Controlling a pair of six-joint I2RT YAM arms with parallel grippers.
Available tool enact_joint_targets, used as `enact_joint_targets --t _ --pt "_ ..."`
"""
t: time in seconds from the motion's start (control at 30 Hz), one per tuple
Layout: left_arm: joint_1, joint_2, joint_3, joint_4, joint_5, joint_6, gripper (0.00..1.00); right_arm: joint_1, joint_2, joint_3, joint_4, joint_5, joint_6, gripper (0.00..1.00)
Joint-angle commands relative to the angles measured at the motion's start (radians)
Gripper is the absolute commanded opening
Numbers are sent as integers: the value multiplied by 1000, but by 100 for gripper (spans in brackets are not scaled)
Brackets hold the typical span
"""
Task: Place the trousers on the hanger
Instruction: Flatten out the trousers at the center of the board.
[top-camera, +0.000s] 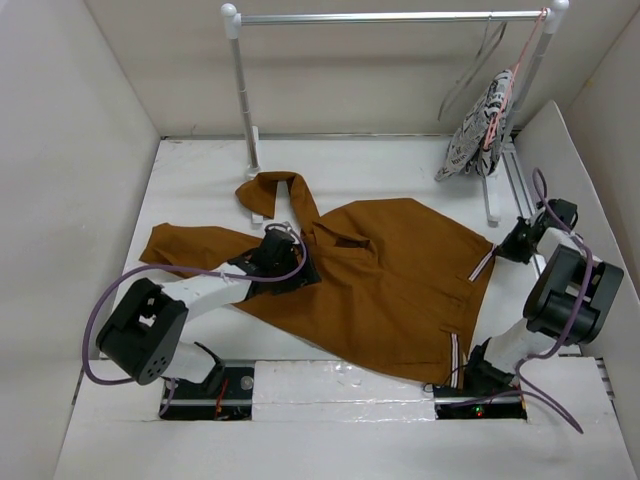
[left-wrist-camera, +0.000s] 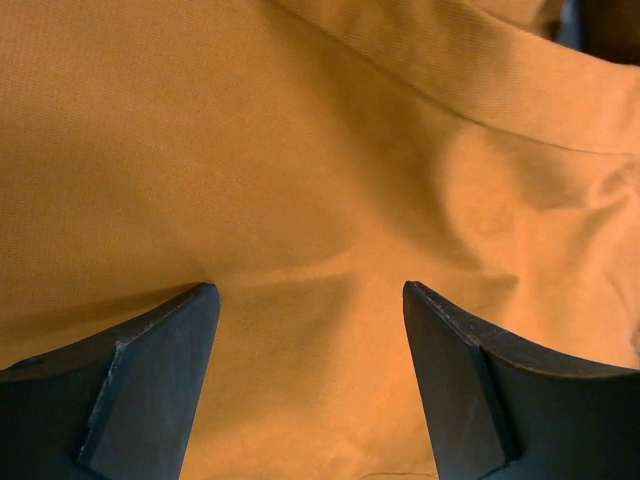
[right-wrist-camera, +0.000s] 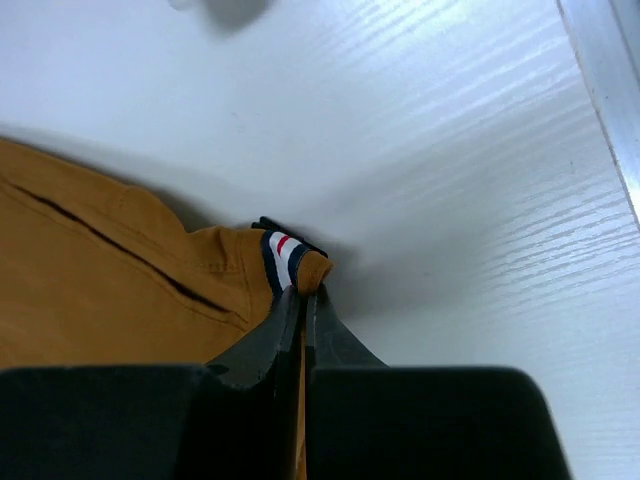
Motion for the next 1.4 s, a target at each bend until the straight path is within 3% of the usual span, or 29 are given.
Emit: enact_joint_targets --t 0.0,0.1,0.2,0.37,0.4,0.43,0.5,0.53,0.6,0.7,0.73,0.77,0.8,0.83,0.9,0.93,1.0,1.03,1.07,1.13,1.17,1.23,1.37 --pt "-7 13 -80 -4 106 -46 71 13 -107 24 105 -25 47 0" --pt "-16 -7 -89 -10 132 -56 71 22 -153 122 94 58 46 0" --pt "-69 -9 -84 -22 125 -69 68 32 -58 262 -13 133 15 0" --pt "-184 37 -78 11 183 -157 65 21 93 394 30 179 21 0" --pt "-233 53 -61 39 192 -167 66 30 126 482 10 201 21 1" --pt "-270 86 -22 37 207 -175 69 41 188 577 -48 222 9 23" --pt "-270 111 44 -19 212 -163 71 59 224 617 -106 252 -8 52" --pt "-270 113 75 -42 204 -154 73 71 226 660 -149 250 -21 59" --pt "-257 70 197 -148 146 -116 75 117 145 624 -145 235 -40 66" --pt "-160 -40 338 -264 -47 -94 75 209 -37 390 -49 180 -43 60" --pt "-122 -65 363 -283 -148 -91 75 240 -159 324 -9 139 -40 52" --pt "-34 -106 383 -295 -188 -86 75 272 -217 199 19 109 -39 23" --pt "23 -122 397 -297 -220 -76 75 313 -272 143 43 92 -35 7" --pt "86 -130 400 -291 -228 -54 75 416 -362 94 71 69 -35 0" --pt "277 -122 400 -247 -195 -25 75 514 -423 17 32 32 -75 0" --pt "333 -105 400 -230 -143 -19 75 620 -449 -5 16 11 -83 0" --pt "474 5 428 -188 -59 -5 72 755 -521 -84 -33 6 -78 2" --pt "475 45 428 -188 -58 0 72 800 -521 -85 -33 6 -78 2" --pt "484 76 448 -178 -64 10 71 838 -556 -104 -30 2 -78 19" --pt "484 140 526 -191 -136 36 69 907 -598 -149 -50 58 -65 33" --pt "484 193 557 -202 -159 47 69 961 -631 -161 -51 72 -54 45" --pt "484 238 594 -185 -225 43 69 999 -650 -207 -29 52 -29 51" --pt "512 347 638 -160 -224 29 69 1094 -658 -214 -77 81 13 52"
